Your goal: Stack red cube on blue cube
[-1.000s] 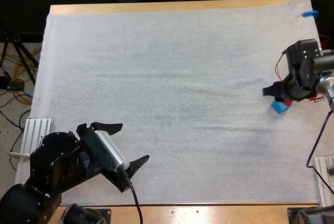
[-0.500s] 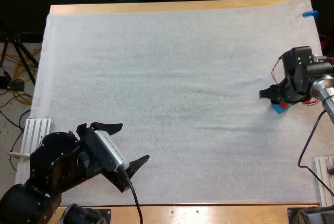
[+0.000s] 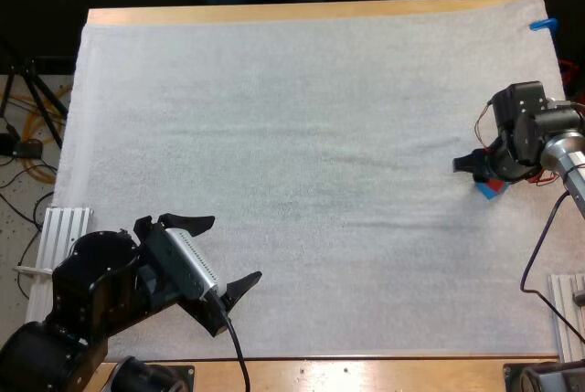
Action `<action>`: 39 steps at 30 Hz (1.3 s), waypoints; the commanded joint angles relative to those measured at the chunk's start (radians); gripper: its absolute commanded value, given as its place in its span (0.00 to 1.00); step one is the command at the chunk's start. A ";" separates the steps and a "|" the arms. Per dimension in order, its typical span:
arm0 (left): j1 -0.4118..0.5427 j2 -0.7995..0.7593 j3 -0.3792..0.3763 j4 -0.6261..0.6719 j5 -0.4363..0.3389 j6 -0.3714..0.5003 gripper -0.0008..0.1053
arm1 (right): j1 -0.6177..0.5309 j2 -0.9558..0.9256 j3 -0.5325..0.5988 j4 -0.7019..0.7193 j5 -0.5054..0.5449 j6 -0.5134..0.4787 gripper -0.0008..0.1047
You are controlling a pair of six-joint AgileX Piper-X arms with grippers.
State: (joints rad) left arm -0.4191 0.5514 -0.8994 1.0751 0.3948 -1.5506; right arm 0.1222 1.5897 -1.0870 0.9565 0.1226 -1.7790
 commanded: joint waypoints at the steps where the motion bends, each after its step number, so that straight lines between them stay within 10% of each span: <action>1: -0.004 0.001 -0.007 0.004 0.005 0.000 0.83 | -0.003 -0.004 -0.001 -0.001 -0.005 0.004 0.21; 10: -0.004 0.001 -0.007 0.004 0.005 0.000 0.83 | -0.003 -0.004 -0.001 -0.001 -0.005 0.004 0.69; 34: -0.002 0.001 -0.007 0.002 0.000 0.000 0.83 | 0.070 -0.379 -0.051 0.201 -0.007 0.028 0.70; 39: 0.061 0.022 -0.007 -0.007 -0.136 0.000 0.83 | 0.050 -0.397 -0.051 0.155 -0.007 0.028 0.70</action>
State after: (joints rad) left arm -0.3712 0.5620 -0.8994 1.0727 0.2914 -1.5506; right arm 0.1801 1.1947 -1.1301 1.1217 0.1226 -1.7545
